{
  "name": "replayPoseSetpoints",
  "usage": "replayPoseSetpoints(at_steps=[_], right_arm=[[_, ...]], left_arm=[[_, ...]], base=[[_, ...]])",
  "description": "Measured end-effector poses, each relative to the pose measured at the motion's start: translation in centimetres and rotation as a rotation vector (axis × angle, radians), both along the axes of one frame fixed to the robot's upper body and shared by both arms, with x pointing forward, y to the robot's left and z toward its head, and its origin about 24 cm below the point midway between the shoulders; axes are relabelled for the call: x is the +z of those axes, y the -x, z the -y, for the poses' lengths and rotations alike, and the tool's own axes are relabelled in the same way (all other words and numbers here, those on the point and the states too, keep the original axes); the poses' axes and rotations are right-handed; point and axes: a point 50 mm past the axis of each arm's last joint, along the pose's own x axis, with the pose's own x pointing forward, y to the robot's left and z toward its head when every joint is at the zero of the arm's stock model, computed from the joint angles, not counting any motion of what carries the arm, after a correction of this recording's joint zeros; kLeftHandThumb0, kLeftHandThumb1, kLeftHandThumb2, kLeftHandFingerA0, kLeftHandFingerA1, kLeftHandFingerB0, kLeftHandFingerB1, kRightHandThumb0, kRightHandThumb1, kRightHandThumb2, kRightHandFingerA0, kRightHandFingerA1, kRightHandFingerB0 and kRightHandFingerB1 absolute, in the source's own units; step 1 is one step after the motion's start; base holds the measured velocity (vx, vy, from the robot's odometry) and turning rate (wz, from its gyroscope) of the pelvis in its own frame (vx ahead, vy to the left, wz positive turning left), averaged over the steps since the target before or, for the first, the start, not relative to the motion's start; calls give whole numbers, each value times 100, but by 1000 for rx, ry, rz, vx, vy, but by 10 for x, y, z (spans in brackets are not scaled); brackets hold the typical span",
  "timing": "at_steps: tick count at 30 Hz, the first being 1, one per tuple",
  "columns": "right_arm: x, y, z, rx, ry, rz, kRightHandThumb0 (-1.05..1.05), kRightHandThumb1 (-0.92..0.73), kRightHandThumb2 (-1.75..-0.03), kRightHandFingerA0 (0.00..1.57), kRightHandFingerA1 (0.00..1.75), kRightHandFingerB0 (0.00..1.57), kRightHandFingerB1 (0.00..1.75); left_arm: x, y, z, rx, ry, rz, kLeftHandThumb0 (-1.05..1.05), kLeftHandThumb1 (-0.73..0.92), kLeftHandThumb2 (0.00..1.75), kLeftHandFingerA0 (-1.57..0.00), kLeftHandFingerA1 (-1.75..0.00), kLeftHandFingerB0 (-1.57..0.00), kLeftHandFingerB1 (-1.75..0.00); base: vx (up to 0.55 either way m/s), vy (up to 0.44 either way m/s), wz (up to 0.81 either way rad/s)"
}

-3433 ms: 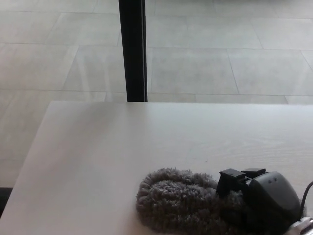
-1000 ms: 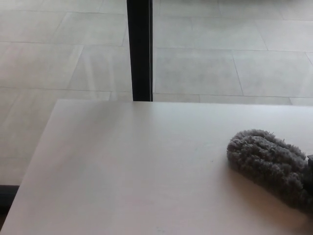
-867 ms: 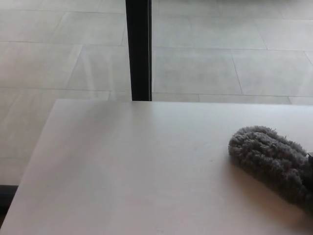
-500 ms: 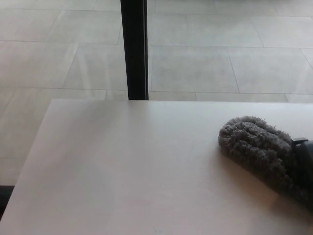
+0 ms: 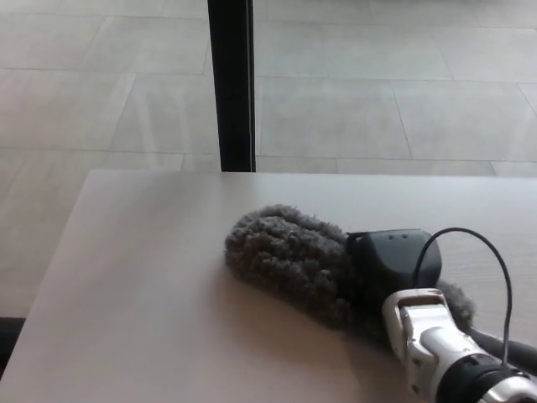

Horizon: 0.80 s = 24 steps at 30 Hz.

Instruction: The robot uses its right hand to pick up the duster kept in the middle of the desk and use it to wipe the desk by swiping its surface twice

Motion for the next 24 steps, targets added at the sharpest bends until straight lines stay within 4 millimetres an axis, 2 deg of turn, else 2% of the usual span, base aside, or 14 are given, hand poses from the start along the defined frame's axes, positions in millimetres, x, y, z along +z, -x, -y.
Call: replayPoseSetpoints(at_steps=[1,2,3,4,6,9,11,12,13,14,17,21,22,24], right_arm=[[-1,2,-2,12,-6,1,-29,-54,-109,105,175,87,127],[-3,5,-4,29,-13,7,-34,-57,-116,124,137,92,113],[-4,7,-4,44,-18,15,-34,-57,-116,124,137,92,113],[-4,8,-4,53,-20,19,-29,-51,-107,103,175,85,133],[-6,13,0,82,-27,29,-26,-48,-112,102,175,83,151],[-7,18,6,122,-42,53,-27,-49,-110,99,175,77,156],[-6,22,10,150,-51,72,-25,-46,-113,114,175,74,145],[-6,24,12,164,-56,81,-28,-49,-108,94,175,79,148],[-6,26,14,177,-60,88,-36,-48,-113,119,137,96,122],[-6,30,17,199,-68,98,-29,-47,-108,92,175,79,150],[-6,41,23,249,-89,117,-28,-48,-99,89,175,86,113],[-8,62,32,332,-111,128,-30,-50,-105,86,175,82,122],[-9,66,33,349,-116,126,-33,-53,-104,88,172,86,108],[-10,77,34,393,-123,118,-33,-55,-99,86,172,83,107]], left_arm=[[0,-1,0,0,0,2,-67,69,61,-42,-59,-47,-44],[1,-2,0,-1,1,6,-67,68,61,-42,-60,-47,-45],[1,-3,0,-2,2,8,-67,68,61,-42,-60,-47,-45],[1,-3,0,-2,2,9,-66,68,61,-42,-60,-48,-45],[1,-4,0,-1,5,15,-68,68,61,-44,-63,-49,-46],[2,-5,0,-2,8,23,-67,69,61,-42,-62,-47,-45],[2,-6,0,-3,7,27,-67,70,61,-41,-61,-46,-44],[3,-7,0,-4,7,27,-67,71,62,-41,-61,-46,-45],[3,-7,0,-5,7,27,-66,70,61,-41,-62,-47,-46],[3,-7,1,-6,8,29,-67,70,61,-41,-61,-45,-45],[4,-10,0,-9,6,35,-69,69,61,-44,-63,-49,-45],[7,-14,-1,-17,-2,42,-69,69,61,-46,-61,-51,-44],[8,-15,-1,-19,-5,43,-69,68,61,-42,-63,-49,-46],[9,-16,-3,-20,-9,47,-69,69,61,-41,-63,-48,-46]], base=[[0,0,0],[0,0,0],[0,0,0],[0,0,0],[0,0,0],[0,0,0],[0,0,0],[0,0,0],[0,0,0],[0,0,0],[0,0,0],[0,0,0],[0,0,0],[0,0,0]])
